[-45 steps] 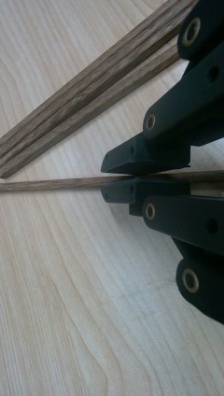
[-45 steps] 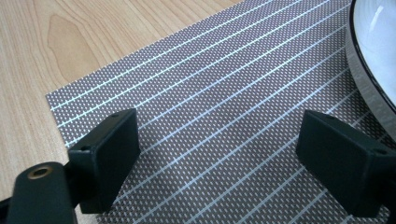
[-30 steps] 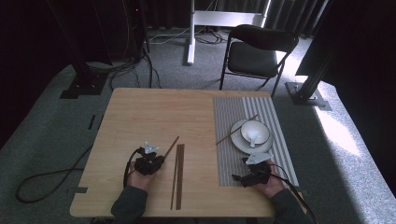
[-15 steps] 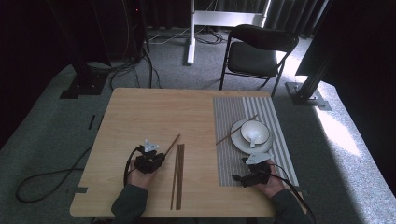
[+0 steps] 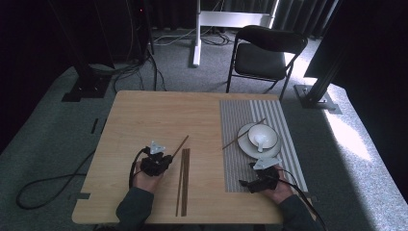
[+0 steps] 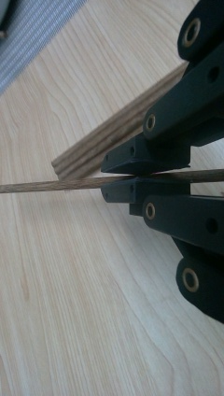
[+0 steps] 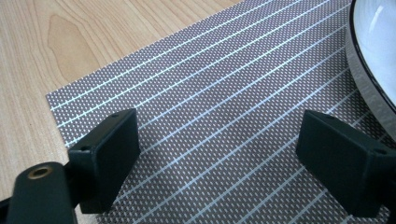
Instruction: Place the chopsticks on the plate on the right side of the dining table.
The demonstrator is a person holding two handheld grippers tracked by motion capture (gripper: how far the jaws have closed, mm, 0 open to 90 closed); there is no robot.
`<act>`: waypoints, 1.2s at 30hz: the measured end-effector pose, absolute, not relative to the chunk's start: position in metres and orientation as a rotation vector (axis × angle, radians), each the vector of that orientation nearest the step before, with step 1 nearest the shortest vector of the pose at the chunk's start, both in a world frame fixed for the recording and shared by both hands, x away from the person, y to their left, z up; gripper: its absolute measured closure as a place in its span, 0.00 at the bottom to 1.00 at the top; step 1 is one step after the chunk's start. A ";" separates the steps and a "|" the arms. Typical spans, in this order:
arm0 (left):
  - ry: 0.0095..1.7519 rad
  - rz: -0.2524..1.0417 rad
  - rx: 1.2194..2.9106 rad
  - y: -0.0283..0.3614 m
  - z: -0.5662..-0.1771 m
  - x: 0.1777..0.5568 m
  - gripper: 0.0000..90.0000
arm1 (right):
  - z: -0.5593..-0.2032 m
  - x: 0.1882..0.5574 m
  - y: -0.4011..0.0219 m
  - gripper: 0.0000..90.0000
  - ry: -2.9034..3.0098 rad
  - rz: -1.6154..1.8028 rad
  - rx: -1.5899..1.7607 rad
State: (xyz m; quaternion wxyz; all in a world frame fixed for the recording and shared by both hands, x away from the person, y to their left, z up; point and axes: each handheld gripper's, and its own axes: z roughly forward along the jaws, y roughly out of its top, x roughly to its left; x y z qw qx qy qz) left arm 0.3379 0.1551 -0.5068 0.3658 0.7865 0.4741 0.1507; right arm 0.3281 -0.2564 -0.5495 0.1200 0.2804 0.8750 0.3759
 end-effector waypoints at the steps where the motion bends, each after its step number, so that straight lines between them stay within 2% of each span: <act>1: 1.214 0.391 2.024 0.154 -0.506 0.338 0.94 | -0.550 0.328 -0.256 0.14 2.557 1.099 0.819; 36: 1.083 0.419 2.034 0.120 -0.476 0.354 0.94 | -0.550 0.328 -0.256 0.14 2.557 1.098 0.816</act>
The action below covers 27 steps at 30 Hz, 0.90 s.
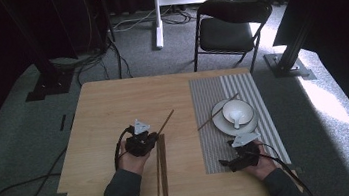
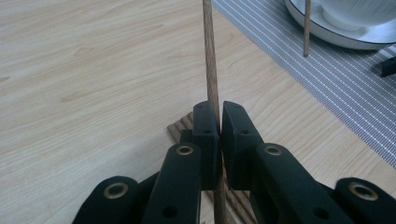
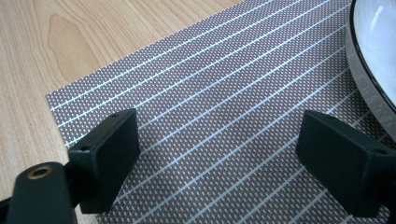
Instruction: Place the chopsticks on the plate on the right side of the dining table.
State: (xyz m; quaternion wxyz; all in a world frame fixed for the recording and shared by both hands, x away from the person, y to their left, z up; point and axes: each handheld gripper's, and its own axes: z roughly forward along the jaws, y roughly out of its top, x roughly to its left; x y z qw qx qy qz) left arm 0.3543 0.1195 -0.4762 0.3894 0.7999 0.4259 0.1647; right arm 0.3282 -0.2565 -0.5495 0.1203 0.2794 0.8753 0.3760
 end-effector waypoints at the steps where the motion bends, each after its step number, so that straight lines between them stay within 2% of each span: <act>1: 1.080 0.419 2.030 0.118 -0.476 0.355 0.94 | -0.550 0.328 -0.256 0.14 2.557 1.098 0.816; 27: 1.005 0.429 2.048 0.094 -0.463 0.365 0.94 | -0.550 0.329 -0.257 0.14 2.556 1.098 0.808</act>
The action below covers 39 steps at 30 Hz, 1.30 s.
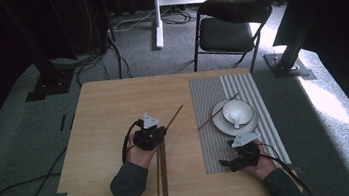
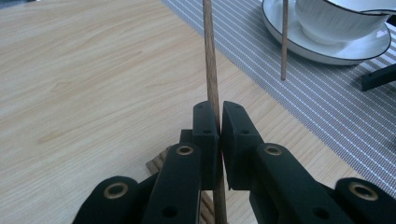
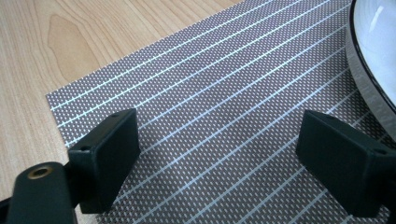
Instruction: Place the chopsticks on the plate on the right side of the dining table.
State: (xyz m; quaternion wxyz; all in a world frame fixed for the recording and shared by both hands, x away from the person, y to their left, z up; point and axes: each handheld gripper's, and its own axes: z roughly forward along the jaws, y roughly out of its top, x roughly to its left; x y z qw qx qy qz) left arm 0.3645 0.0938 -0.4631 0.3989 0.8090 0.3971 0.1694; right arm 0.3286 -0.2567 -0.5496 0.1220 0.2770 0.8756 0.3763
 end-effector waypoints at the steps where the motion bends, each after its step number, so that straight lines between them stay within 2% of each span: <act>1: 1.003 0.431 2.050 0.093 -0.462 0.365 0.94 | -0.550 0.328 -0.257 0.14 2.557 1.098 0.812; 39: 0.919 0.459 2.050 0.065 -0.440 0.383 0.94 | -0.550 0.328 -0.257 0.14 2.558 1.098 0.812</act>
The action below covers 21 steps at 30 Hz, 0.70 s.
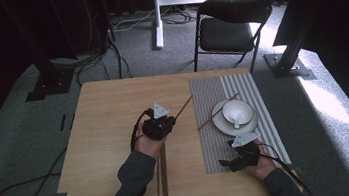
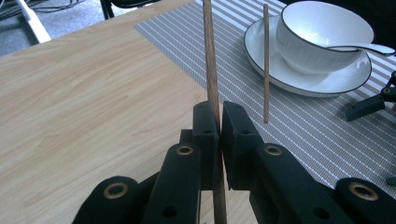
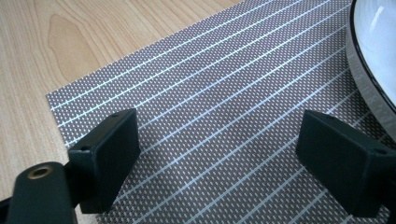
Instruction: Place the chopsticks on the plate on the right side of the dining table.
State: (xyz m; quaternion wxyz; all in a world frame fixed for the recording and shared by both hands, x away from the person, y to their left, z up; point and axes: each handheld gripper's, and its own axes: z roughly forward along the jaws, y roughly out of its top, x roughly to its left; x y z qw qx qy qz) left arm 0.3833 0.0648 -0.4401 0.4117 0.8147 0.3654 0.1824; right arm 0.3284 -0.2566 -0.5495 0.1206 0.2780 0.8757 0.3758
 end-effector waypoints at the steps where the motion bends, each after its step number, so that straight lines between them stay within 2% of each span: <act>1: 0.917 0.461 2.050 0.064 -0.439 0.384 0.94 | -0.550 0.328 -0.257 0.14 2.558 1.098 0.813; 21: 0.882 0.464 2.059 0.050 -0.432 0.391 0.94 | -0.550 0.329 -0.257 0.14 2.557 1.098 0.810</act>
